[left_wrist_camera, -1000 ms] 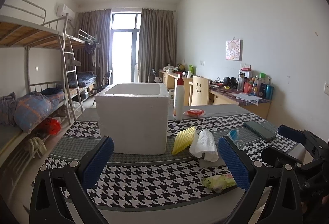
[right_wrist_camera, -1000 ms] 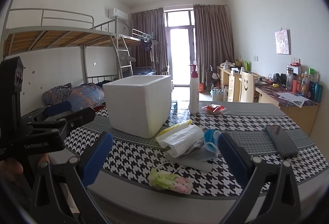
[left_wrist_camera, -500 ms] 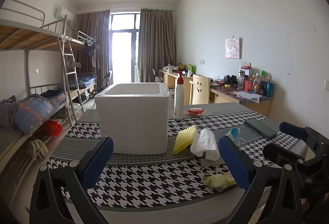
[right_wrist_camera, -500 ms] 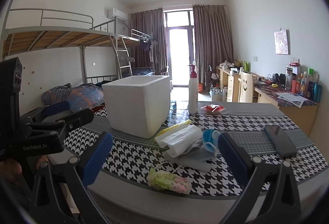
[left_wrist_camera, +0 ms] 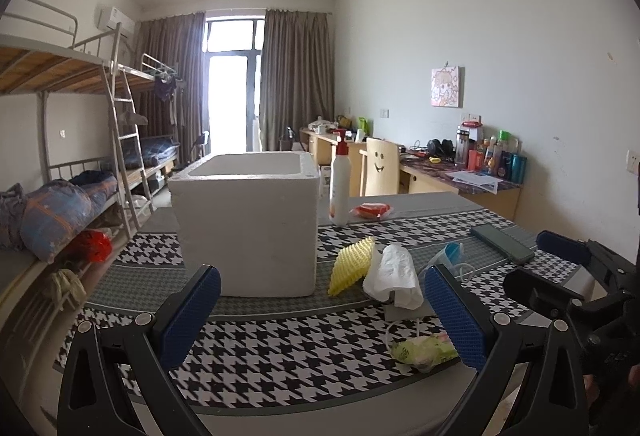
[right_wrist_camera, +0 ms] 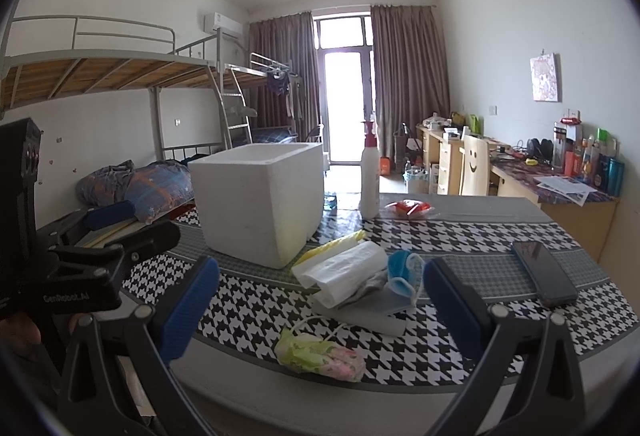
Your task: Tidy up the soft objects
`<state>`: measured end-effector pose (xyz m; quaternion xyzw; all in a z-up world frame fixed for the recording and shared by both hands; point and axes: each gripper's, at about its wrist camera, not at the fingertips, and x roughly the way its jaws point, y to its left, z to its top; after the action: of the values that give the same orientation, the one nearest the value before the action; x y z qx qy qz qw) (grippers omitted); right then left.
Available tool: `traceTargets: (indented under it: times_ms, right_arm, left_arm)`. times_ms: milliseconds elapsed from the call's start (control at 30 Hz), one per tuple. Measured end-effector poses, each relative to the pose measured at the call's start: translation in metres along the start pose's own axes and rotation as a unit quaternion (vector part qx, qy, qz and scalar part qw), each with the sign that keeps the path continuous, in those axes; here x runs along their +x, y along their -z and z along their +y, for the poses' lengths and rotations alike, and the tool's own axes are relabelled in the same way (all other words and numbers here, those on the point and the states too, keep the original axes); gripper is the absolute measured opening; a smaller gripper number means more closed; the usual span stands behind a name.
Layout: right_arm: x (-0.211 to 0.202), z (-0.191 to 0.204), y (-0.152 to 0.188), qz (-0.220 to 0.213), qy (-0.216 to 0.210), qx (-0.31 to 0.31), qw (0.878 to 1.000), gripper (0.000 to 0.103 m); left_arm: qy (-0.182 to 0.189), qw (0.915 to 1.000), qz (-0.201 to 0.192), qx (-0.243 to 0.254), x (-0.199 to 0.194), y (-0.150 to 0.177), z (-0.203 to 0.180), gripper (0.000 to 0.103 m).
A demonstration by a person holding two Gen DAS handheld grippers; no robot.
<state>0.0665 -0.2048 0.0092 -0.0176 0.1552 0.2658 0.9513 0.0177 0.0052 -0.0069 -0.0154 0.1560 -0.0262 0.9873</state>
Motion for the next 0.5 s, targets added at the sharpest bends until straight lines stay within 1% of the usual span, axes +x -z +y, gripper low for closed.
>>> traceTargets:
  times_ms: [100,233,500]
  right_arm:
    - [0.005,-0.003,0.0,0.006,0.004,0.001,1.0,0.103]
    - [0.01,-0.006,0.001,0.012,0.009,0.003,1.0,0.103]
    - [0.022,-0.013,0.001,0.028,0.019,0.009,0.999,0.103]
  left_arm:
    - [-0.002,1.0,0.002,0.005,0.004,0.001,0.0,0.102]
    - [0.003,0.9998,0.015,0.009,0.014,-0.001,-0.001,0.102]
    - [0.024,0.9991,0.035,0.005,0.033,-0.003,0.0,0.102]
